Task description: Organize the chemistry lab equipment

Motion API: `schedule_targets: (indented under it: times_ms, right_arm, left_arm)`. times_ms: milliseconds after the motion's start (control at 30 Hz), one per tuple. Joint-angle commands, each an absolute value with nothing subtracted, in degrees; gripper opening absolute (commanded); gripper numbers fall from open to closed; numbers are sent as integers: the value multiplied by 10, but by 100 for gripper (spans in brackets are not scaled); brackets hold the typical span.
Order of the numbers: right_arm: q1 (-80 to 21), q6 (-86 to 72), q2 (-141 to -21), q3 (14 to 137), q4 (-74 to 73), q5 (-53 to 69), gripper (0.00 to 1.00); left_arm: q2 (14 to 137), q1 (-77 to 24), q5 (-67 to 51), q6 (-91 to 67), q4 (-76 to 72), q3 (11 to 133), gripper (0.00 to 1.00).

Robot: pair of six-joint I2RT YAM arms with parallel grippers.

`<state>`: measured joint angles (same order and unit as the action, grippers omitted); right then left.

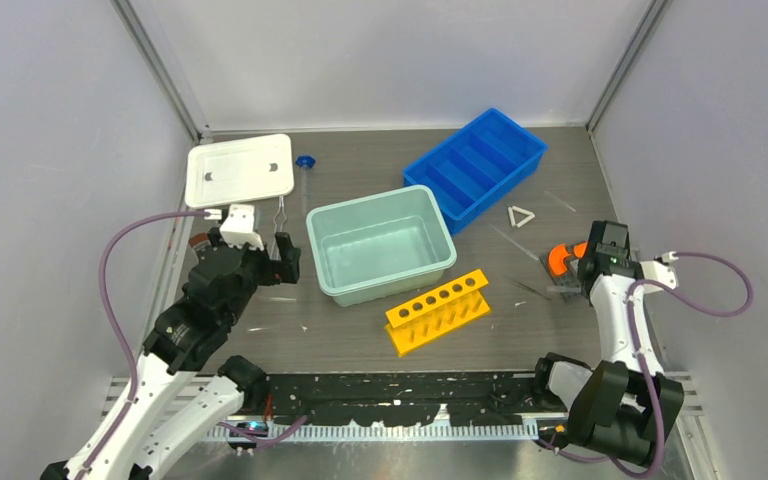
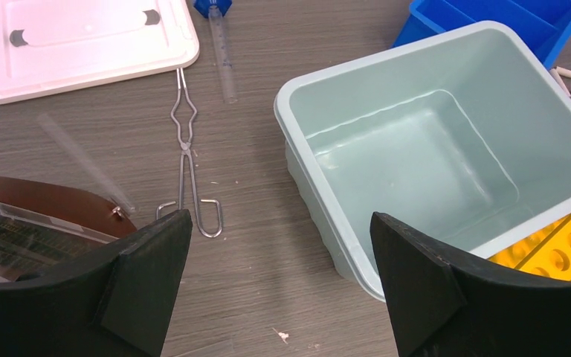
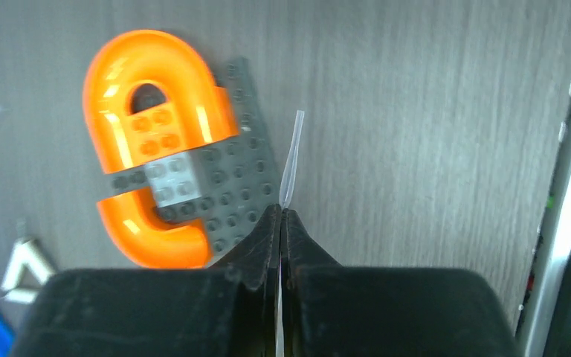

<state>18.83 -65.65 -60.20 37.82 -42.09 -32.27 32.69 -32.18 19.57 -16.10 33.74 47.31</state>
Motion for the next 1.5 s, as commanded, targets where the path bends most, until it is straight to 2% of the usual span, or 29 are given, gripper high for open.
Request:
schedule_targets:
  times_ms: [0, 200, 367, 633, 733, 867, 1167, 1467]
  right_arm:
    - [189, -561, -560, 433, -393, -263, 1]
    - [189, -463, -517, 416, -214, -18, 1]
    - [170, -411, -574, 465, -125, 116, 1]
    - [24, -250, -706, 646, -180, 107, 1]
    - [-19, -179, -746, 667, -136, 120, 1]
    - [-31, -91, -798, 673, -61, 163, 1]
    - [-48, 152, -915, 783, -65, 185, 1]
    - [-66, 221, -1004, 818, -4, 203, 2]
  left_arm:
    - [326, -323, 213, -162, 337, 482, 94]
    - [352, -323, 209, -176, 362, 500, 95]
    - [385, -323, 153, -160, 366, 511, 98]
    - [435, -323, 143, -131, 374, 539, 99]
    - [439, -323, 125, -140, 362, 527, 99]
    - [441, -323, 111, -145, 371, 518, 100]
    - [410, -323, 114, -146, 354, 500, 100]
    - [395, -323, 121, -140, 344, 488, 100]
